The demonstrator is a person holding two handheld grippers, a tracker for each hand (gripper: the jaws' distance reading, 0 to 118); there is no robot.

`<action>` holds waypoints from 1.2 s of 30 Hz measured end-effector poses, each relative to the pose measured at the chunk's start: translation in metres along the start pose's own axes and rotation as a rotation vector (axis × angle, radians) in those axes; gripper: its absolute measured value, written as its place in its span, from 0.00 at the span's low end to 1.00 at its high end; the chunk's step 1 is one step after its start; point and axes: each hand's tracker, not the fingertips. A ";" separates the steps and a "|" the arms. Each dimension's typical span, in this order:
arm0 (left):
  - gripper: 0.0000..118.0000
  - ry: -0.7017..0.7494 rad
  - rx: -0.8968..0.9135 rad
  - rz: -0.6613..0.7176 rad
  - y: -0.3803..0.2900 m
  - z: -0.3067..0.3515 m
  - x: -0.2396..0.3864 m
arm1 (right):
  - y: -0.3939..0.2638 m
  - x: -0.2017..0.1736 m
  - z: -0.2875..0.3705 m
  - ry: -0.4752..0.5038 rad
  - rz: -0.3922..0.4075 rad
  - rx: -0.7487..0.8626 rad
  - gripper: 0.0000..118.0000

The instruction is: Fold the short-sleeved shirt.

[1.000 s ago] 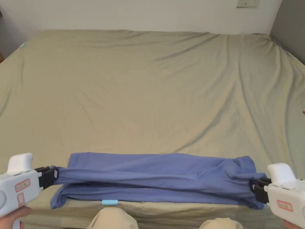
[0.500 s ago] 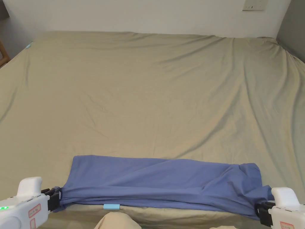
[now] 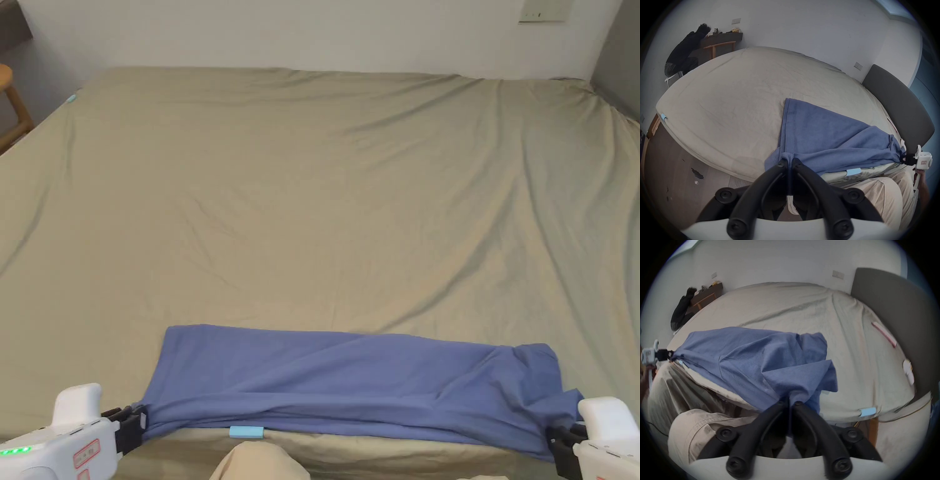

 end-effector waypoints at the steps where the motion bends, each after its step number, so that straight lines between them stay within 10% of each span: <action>1: 0.04 -0.009 0.006 0.003 -0.001 0.003 0.002 | -0.001 -0.002 0.003 -0.037 0.001 0.028 0.40; 4: 0.25 -0.010 0.027 0.018 -0.003 0.008 0.001 | -0.003 -0.004 0.013 -0.023 -0.022 0.059 0.78; 6: 0.93 -0.015 0.044 0.034 -0.006 0.013 0.000 | -0.004 -0.005 0.026 -0.072 -0.034 0.112 0.78; 7: 0.99 -0.044 0.136 0.055 -0.008 0.025 -0.001 | -0.005 -0.006 0.036 -0.103 -0.036 0.146 0.78; 11: 0.96 -0.083 0.242 0.156 -0.007 0.074 0.007 | -0.012 -0.016 0.087 -0.159 -0.065 0.316 0.78; 17: 0.85 -0.014 0.492 -0.047 -0.016 0.155 0.035 | -0.019 -0.041 0.160 -0.241 -0.048 0.574 0.78; 20: 0.08 0.053 0.585 -0.153 -0.025 0.177 0.051 | -0.020 -0.048 0.180 -0.168 -0.085 0.667 0.73; 21: 0.00 0.092 0.608 -0.165 -0.028 0.179 0.055 | -0.020 -0.050 0.183 -0.156 -0.106 0.681 0.54; 23: 0.00 0.047 0.602 -0.135 -0.030 0.185 0.056 | -0.017 -0.053 0.185 -0.176 -0.098 0.673 0.01; 36: 0.00 0.087 0.503 -0.101 -0.035 0.164 0.037 | -0.009 -0.058 0.188 -0.174 -0.075 0.664 0.01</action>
